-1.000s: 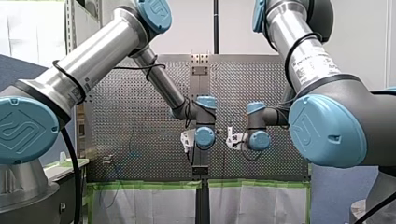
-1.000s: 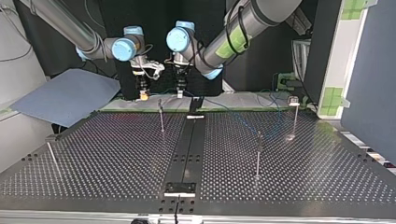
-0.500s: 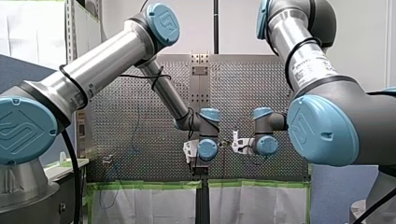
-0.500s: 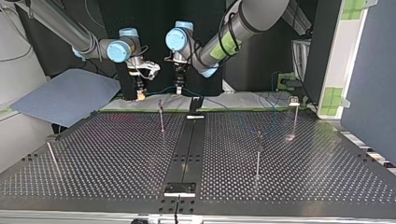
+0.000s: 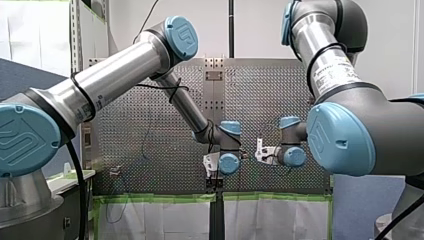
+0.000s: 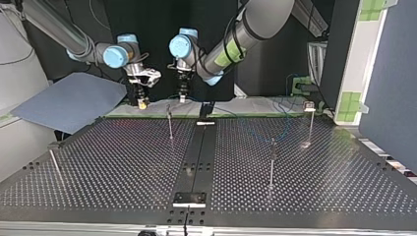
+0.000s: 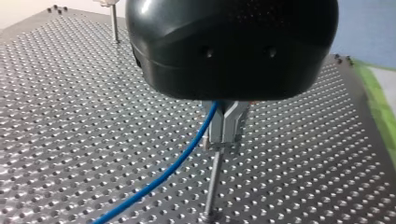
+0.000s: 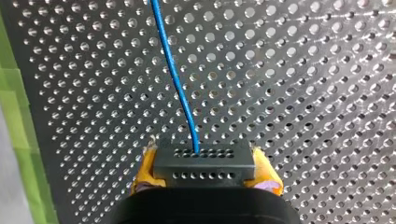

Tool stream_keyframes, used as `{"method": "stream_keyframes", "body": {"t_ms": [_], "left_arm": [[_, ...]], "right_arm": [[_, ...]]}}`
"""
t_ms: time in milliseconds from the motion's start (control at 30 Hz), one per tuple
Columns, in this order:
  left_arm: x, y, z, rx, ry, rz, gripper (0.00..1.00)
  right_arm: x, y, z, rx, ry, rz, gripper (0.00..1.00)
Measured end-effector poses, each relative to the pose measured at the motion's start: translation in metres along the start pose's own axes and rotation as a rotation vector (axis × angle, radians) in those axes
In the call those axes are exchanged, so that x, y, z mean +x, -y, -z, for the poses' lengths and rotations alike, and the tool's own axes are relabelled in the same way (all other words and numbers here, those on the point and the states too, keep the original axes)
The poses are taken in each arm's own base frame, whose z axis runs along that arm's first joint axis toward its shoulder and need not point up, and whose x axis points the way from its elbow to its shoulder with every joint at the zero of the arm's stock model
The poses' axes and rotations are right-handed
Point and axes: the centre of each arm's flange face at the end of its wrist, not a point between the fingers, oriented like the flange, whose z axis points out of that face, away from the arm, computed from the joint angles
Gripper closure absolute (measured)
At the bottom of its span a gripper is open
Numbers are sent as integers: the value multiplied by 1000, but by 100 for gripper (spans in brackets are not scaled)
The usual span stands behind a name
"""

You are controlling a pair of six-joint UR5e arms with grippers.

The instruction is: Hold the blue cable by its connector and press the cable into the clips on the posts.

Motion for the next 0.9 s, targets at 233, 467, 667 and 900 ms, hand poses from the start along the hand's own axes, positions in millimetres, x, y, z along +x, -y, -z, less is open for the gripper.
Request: {"method": "stream_keyframes", "body": {"t_ms": [233, 467, 667, 900], "left_arm": [[-3, 2, -4, 13, 18, 14, 99], [-2, 6, -10, 36, 19, 19, 99], [19, 11, -16, 52, -20, -4, 99], [18, 17, -34, 58, -17, 1, 99]], "right_arm": [[7, -8, -8, 28, -14, -3, 100], [12, -19, -14, 23, -21, -12, 100], [15, -29, -16, 19, -17, -17, 100], [13, -39, -21, 21, -10, -25, 100]]}}
